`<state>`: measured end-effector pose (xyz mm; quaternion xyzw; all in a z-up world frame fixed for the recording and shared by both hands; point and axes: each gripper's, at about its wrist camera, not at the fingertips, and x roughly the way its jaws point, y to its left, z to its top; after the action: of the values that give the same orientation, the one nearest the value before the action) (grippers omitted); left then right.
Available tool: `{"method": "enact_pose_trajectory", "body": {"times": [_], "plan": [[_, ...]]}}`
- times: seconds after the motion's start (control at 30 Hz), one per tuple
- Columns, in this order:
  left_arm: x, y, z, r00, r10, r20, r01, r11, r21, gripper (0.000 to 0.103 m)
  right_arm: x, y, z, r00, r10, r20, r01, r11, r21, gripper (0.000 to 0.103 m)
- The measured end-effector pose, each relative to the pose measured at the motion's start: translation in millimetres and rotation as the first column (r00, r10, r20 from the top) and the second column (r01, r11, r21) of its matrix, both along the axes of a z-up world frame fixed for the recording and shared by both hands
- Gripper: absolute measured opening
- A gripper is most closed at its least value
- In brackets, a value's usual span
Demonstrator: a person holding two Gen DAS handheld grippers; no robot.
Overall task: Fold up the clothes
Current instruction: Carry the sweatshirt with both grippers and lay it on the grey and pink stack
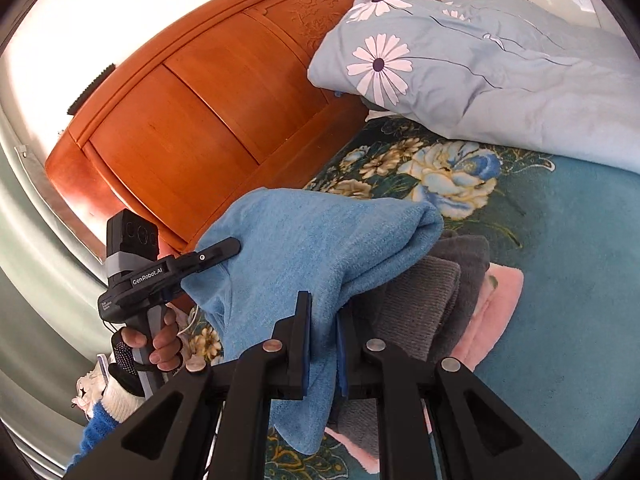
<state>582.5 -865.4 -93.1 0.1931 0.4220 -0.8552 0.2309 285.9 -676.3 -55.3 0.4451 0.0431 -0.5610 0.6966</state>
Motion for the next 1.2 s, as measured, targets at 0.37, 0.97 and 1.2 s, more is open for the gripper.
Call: {"method": "enact_pose_trajectory", "body": {"times": [0.37,0.97,1.2], "plan": [[-3.4,5.6,-0.2,0.999,0.013,0.044,-0.013,1.0,-0.003,0.04,-10.0,6.1,-19.5,0.999,-0.013,0.05,0.011,0.999,0.04,0.012],[-41.4,6.0,59.2,0.976,0.066,0.209,-0.024,0.981,-0.195,0.063,-4.4,-13.3,51.3,0.987,-0.032,-0.155,0.029,0.999,-0.022,0.023],[-49.6,-4.0,23.8,0.973,0.049,0.225,-0.019,0.991,-0.135,0.063,3.7,-31.4,21.0,0.974,-0.012,-0.227,0.022,0.999,0.045,0.023]]}}
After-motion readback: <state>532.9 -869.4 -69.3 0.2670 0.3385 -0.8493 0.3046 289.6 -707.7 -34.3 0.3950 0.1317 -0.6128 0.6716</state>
